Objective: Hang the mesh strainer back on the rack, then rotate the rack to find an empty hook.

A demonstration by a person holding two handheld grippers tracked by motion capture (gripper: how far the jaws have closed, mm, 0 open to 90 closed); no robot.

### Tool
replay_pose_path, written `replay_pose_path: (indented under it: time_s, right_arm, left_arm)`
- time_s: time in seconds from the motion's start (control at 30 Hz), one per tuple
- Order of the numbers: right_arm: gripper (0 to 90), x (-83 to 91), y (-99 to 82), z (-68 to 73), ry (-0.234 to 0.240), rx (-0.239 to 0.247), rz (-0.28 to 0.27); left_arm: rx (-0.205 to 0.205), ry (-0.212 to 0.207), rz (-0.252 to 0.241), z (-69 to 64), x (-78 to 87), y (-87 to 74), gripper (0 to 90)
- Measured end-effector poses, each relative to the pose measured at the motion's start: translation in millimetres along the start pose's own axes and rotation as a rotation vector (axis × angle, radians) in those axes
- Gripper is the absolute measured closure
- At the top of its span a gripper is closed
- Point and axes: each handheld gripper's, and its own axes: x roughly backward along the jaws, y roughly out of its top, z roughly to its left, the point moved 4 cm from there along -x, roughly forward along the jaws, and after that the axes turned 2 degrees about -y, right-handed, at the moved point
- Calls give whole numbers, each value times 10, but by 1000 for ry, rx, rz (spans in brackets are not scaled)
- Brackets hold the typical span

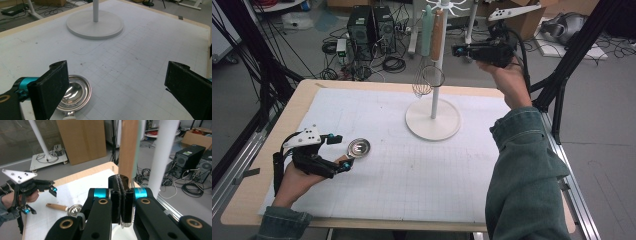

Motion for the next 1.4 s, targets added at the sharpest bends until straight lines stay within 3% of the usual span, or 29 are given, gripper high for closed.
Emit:
replay_pose_path:
  time_s: [0.1, 0.57, 0.83, 1.4]
  right_arm:
    - [893, 41, 94, -27, -11, -1, -35]
    - [894, 202, 395, -141, -57, -3, -73]
    - [894, 143, 510, -171, -65, 0, -76]
    - [894, -8, 564, -28, -57, 22, -65]
  left_arm:
    - [-5, -2, 2, -1, 6, 7, 61]
    - [7, -2, -8, 7, 14, 7, 61]
    - [8, 7, -18, 25, 50, 17, 61]
    - [7, 2, -13, 15, 45, 17, 61]
